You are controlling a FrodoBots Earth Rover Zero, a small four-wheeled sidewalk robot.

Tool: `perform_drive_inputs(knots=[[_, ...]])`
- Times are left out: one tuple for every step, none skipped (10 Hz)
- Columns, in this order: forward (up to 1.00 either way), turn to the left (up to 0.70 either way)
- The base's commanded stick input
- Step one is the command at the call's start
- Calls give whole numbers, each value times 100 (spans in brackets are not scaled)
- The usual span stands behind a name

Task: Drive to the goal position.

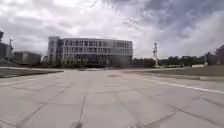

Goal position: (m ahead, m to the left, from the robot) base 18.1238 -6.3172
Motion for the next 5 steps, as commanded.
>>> perform_drive_inputs(knots=[[70,-22],[70,-14],[70,-5],[70,0],[70,0]])
